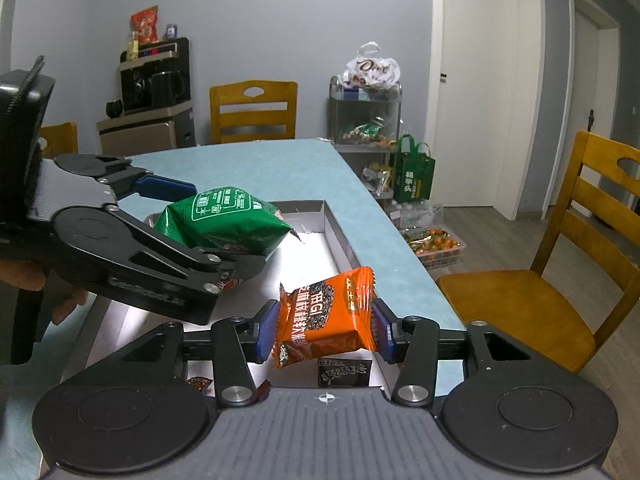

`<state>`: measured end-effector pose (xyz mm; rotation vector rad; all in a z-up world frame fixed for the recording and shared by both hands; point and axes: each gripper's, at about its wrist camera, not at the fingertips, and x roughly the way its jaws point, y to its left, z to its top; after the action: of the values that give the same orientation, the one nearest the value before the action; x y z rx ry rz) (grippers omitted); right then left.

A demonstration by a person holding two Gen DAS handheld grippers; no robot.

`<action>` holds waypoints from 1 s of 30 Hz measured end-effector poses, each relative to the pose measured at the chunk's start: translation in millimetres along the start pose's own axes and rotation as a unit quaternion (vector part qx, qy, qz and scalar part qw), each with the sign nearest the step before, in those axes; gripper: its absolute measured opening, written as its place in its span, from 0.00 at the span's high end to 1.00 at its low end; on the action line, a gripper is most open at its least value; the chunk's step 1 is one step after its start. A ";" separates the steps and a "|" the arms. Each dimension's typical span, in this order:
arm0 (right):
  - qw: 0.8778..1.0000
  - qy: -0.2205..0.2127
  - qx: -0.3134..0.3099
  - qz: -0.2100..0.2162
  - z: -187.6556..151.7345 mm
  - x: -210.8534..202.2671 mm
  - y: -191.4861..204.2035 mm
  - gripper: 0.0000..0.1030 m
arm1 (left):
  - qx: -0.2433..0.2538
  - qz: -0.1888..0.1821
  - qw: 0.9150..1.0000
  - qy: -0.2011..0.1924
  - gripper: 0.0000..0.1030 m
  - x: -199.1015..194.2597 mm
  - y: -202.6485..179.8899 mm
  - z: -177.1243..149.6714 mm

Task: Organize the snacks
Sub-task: 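Carry both snacks over the grey box and open both tools, then move both tools back over the remaining snacks on the table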

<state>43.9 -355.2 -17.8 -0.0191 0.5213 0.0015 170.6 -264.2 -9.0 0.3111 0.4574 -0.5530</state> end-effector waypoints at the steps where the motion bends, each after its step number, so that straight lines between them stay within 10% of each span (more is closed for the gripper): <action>1: 1.000 -0.001 0.000 -0.001 0.2 -0.7 0.0 0.48 | -0.008 -0.004 1.000 -0.005 0.02 -3.3 2.9 -1.0; 12: 1.000 -0.002 0.004 0.001 2.1 -3.7 3.7 0.39 | -0.052 -0.019 0.997 -0.057 0.01 -42.2 22.2 -3.9; 17: 0.999 -0.021 0.020 0.017 6.1 -12.2 2.9 0.09 | -0.065 -0.017 0.995 -0.079 0.01 -58.7 27.9 -3.8; 30: 0.999 -0.038 0.021 0.014 7.8 -23.8 8.9 0.01 | -0.077 -0.024 0.991 -0.106 0.01 -92.2 34.5 -1.6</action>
<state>27.0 -346.1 0.8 0.0295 0.4446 0.0187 120.0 -196.0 40.7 0.0919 0.2993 -0.5867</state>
